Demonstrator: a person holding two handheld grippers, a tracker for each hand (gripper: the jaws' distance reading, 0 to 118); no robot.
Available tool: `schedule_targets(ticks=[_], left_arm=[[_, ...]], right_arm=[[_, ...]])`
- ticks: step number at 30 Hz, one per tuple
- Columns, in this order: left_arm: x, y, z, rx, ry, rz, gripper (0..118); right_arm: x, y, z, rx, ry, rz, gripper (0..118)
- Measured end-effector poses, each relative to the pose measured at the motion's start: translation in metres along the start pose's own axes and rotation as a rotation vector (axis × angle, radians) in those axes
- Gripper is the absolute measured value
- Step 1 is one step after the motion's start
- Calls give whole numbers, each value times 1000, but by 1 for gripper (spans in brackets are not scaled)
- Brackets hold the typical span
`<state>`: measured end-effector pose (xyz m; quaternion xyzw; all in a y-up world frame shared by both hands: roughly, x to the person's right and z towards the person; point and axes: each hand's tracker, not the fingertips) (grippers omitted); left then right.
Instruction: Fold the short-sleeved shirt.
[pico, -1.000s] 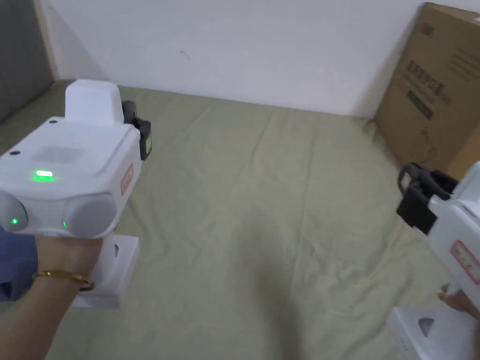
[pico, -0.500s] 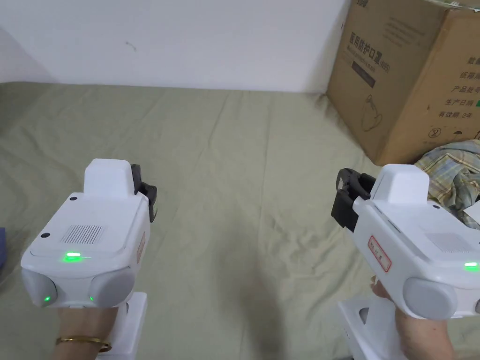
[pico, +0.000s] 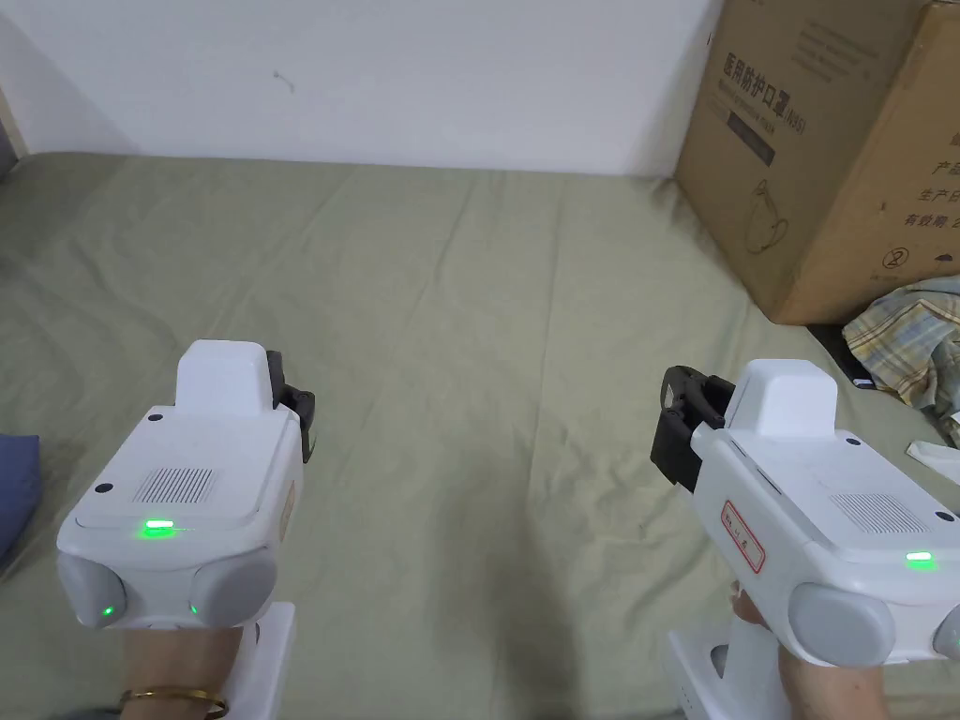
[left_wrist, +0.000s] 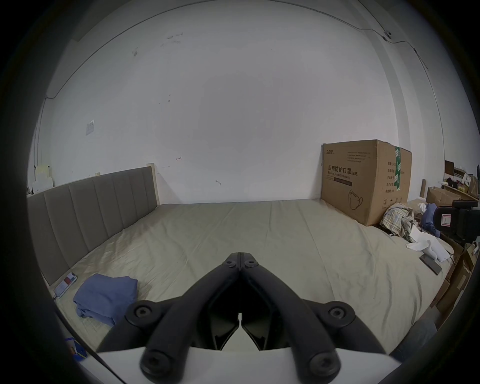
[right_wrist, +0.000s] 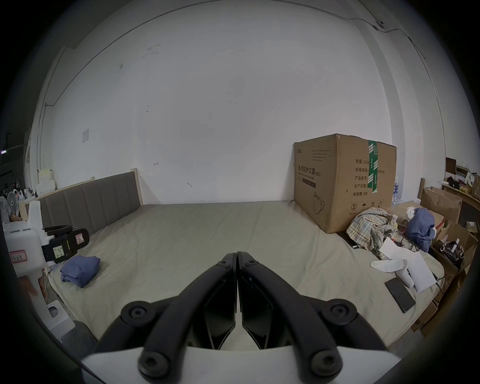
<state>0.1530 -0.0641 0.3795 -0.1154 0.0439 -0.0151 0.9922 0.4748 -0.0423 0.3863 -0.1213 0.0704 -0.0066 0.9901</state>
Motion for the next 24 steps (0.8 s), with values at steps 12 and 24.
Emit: schedule_targets(ticks=[12, 24], left_arm=[[-4, 4, 3, -14, -5, 29, 99], [-6, 9, 1, 3, 17, 24, 118]], right_arm=[[-8, 3, 6, -2, 8, -4, 88], [-9, 7, 5, 0, -8, -5, 118]])
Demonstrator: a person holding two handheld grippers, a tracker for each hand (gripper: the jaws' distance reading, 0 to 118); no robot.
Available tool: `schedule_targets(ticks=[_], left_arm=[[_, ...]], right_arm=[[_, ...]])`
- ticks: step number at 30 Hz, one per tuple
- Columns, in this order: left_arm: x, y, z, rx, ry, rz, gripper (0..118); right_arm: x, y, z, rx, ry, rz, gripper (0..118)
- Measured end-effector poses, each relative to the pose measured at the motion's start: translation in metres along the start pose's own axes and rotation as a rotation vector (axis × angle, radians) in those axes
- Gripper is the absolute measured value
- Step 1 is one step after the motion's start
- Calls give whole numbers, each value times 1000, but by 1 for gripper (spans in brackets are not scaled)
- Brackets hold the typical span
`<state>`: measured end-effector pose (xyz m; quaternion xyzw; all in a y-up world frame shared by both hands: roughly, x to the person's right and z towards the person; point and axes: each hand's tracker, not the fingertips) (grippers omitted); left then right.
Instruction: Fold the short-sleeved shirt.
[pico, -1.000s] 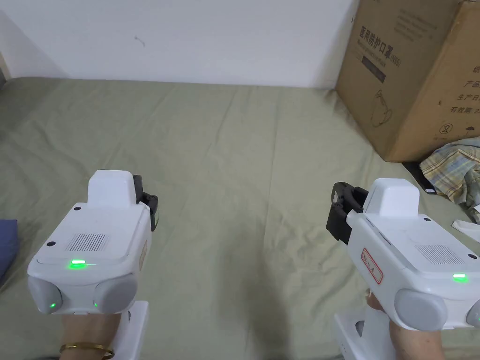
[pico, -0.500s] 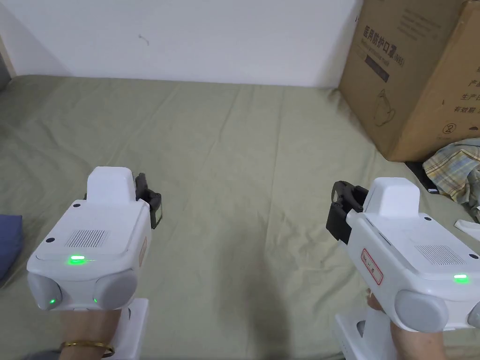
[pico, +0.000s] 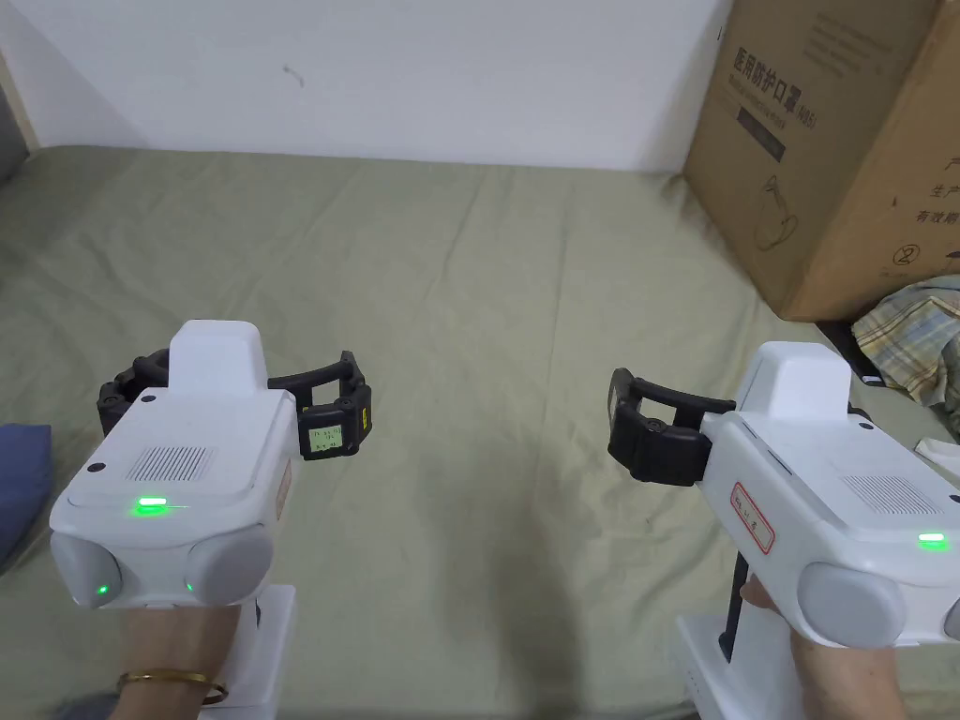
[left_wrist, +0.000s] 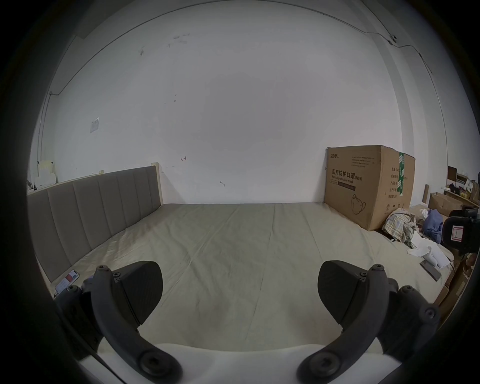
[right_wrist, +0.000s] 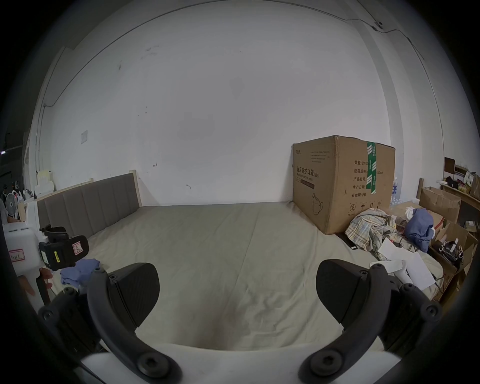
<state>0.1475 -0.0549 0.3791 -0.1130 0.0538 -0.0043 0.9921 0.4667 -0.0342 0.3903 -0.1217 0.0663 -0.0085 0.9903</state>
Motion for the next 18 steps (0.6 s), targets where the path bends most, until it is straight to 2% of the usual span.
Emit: schedule_targets(ticks=[18], left_arm=[[1, -2, 0, 4, 0, -21, 118]], right_arm=[[1, 1, 0, -1, 0, 2, 118]])
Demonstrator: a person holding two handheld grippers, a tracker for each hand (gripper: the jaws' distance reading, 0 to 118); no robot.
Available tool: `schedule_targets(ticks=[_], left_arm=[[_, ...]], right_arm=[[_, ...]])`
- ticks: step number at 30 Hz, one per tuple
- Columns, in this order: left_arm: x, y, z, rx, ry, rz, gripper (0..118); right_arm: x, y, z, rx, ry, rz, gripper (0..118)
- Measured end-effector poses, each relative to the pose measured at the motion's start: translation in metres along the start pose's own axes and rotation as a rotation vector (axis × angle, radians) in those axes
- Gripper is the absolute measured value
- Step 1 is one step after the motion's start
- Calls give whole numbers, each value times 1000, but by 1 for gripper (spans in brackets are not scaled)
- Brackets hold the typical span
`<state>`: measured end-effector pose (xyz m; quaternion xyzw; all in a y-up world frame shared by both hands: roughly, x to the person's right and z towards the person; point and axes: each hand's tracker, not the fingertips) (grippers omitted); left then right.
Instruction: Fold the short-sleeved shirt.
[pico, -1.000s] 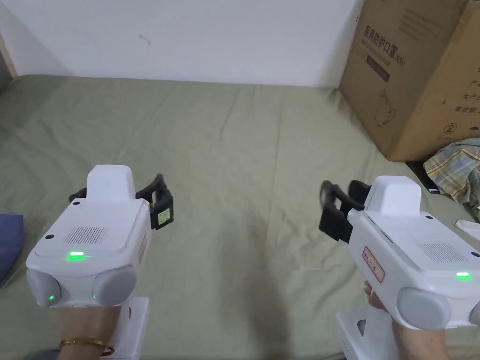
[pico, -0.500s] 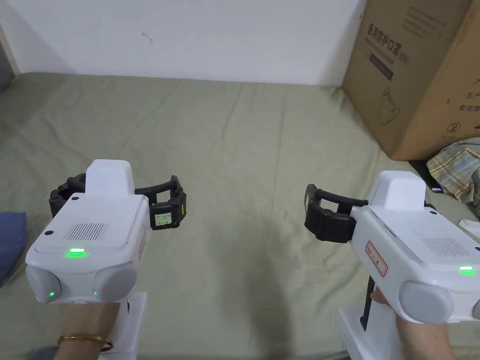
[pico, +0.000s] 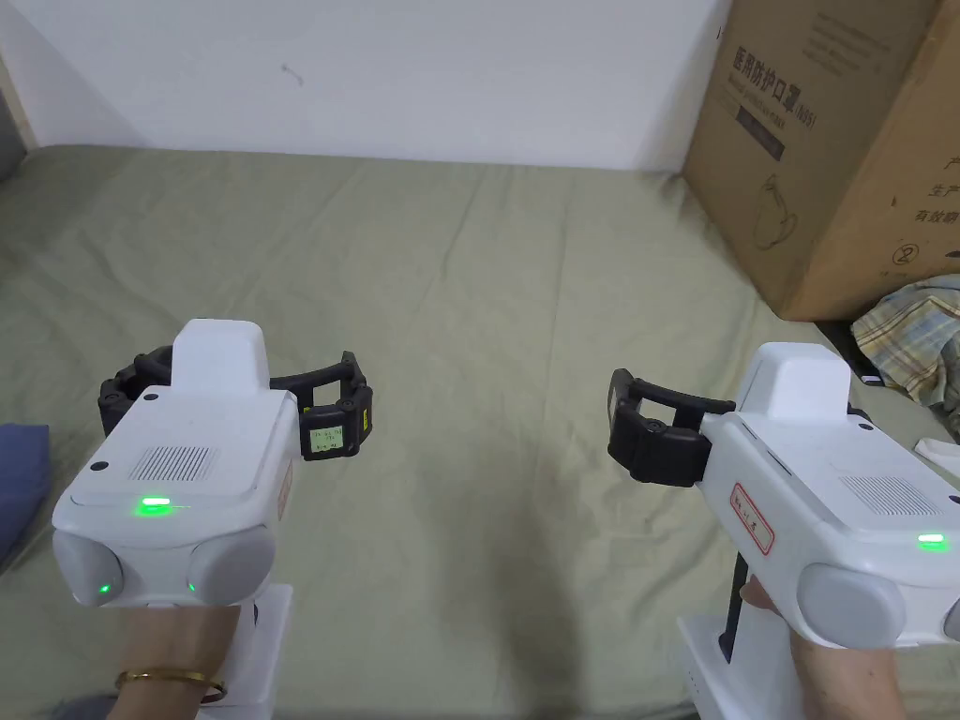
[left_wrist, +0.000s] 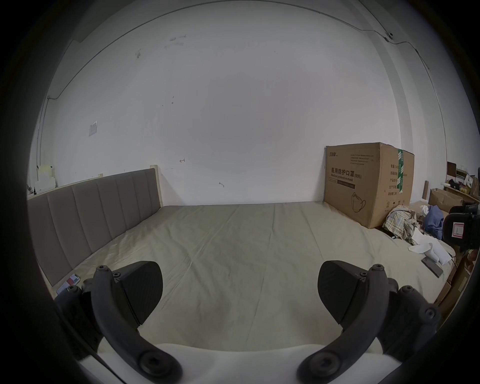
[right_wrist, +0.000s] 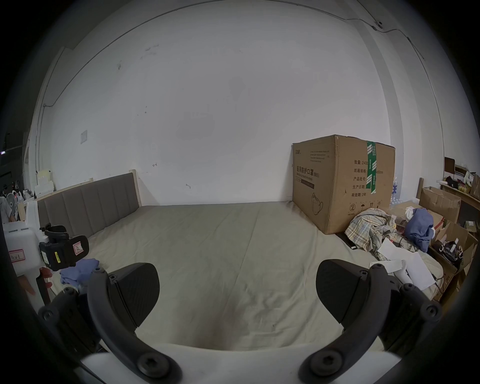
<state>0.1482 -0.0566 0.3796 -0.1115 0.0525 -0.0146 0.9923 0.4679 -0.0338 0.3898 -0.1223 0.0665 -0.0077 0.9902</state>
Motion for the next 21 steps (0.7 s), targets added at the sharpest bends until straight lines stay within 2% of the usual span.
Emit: schedule_targets(ticks=[21], left_arm=[[0, 2, 3, 14, 2, -2, 118]], right_arm=[[-5, 4, -1, 10, 17, 11, 118]])
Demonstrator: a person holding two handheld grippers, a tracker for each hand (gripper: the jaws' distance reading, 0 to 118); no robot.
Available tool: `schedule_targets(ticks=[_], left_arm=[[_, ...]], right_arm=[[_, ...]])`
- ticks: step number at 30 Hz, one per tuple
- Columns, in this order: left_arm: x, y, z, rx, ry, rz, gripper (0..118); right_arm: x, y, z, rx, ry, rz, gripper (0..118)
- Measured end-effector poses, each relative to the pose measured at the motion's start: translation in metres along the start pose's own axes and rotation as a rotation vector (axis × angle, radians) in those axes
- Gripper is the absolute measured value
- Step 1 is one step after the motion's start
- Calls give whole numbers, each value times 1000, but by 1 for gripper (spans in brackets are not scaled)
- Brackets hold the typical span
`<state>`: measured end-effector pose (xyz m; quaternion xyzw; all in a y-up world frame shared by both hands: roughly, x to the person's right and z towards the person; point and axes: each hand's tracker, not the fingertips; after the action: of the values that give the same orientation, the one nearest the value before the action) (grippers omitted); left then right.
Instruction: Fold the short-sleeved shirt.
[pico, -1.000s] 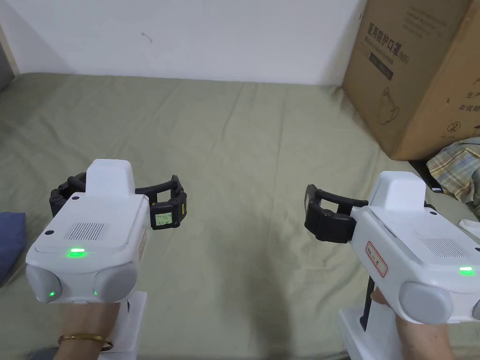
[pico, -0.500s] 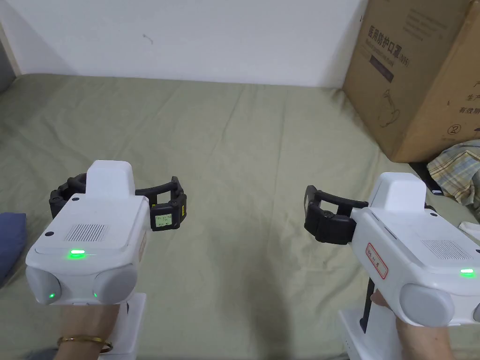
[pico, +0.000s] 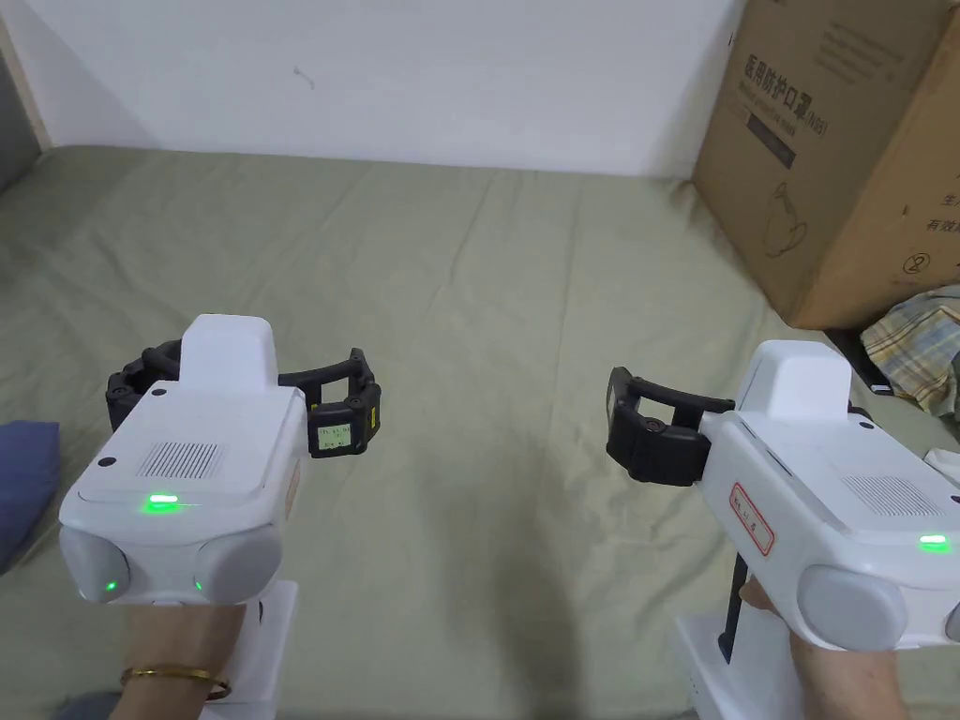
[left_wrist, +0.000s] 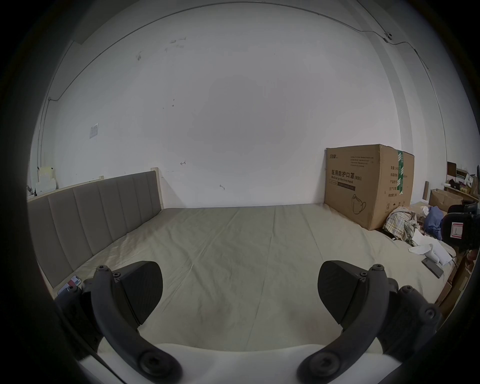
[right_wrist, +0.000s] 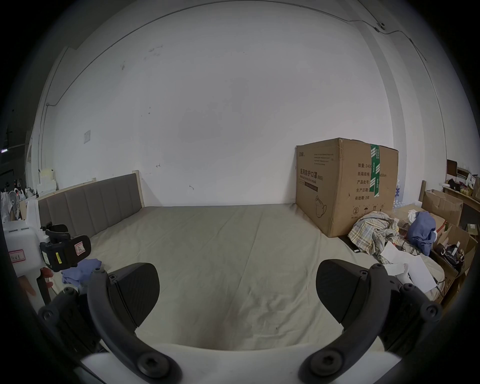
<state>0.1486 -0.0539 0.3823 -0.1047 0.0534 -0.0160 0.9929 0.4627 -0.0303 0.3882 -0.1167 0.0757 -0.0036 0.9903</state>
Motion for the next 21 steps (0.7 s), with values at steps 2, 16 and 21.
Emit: schedule_targets(ticks=[2, 16, 21], left_arm=[[0, 0, 0, -1, 1, 1, 118], [2, 0, 1, 0, 0, 2, 118], [3, 0, 2, -2, -1, 0, 118]], right_arm=[[0, 0, 0, -1, 0, 4, 118], [0, 0, 1, -2, 2, 5, 118], [-1, 0, 1, -3, 5, 3, 118]])
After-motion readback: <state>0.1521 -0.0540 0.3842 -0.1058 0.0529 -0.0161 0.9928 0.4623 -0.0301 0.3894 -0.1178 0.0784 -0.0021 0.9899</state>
